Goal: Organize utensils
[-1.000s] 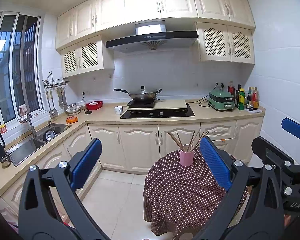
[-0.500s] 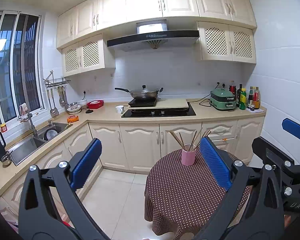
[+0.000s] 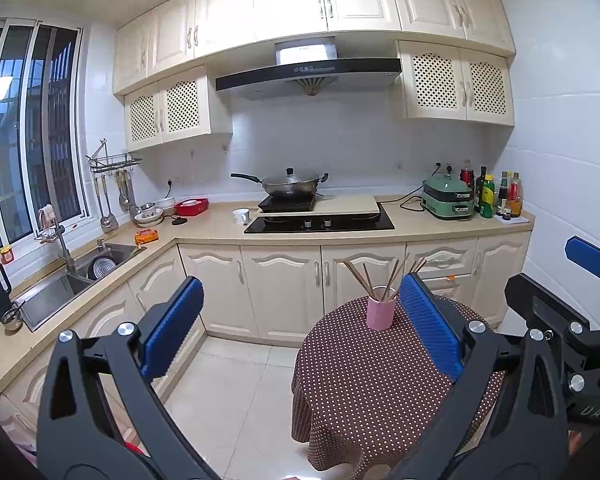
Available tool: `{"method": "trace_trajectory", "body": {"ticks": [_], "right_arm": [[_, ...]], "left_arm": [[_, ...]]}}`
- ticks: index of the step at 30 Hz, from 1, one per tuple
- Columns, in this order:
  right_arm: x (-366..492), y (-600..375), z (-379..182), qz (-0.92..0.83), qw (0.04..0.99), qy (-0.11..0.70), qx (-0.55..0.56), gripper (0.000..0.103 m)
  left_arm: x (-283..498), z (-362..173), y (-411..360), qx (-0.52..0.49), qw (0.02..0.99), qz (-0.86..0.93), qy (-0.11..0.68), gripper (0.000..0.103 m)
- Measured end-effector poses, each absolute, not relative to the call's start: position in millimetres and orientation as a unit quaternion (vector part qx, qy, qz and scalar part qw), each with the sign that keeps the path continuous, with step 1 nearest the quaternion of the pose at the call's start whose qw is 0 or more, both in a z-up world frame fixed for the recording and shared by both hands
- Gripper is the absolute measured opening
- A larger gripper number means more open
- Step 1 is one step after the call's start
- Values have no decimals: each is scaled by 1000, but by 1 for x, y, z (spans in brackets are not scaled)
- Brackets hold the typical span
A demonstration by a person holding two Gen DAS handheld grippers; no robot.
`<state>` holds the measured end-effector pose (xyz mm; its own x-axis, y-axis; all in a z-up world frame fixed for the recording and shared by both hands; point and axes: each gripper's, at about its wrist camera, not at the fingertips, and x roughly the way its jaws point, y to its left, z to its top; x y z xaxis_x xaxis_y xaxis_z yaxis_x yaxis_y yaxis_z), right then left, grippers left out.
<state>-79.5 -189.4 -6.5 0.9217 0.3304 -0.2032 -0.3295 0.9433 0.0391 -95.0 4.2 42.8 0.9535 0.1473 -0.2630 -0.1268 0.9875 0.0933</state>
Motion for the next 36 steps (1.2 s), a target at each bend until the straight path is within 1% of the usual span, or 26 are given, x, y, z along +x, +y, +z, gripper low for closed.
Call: {"method": "trace_trajectory", "body": {"ticks": [23, 36], "right_arm": [[-63, -156, -18, 153, 982, 110, 3, 95], [-18, -158, -34, 152, 980, 131, 12, 95]], "left_arm": [[-72, 35, 41, 38, 988, 59, 141, 97], [-29, 22, 32, 43, 984, 62, 159, 97]]}}
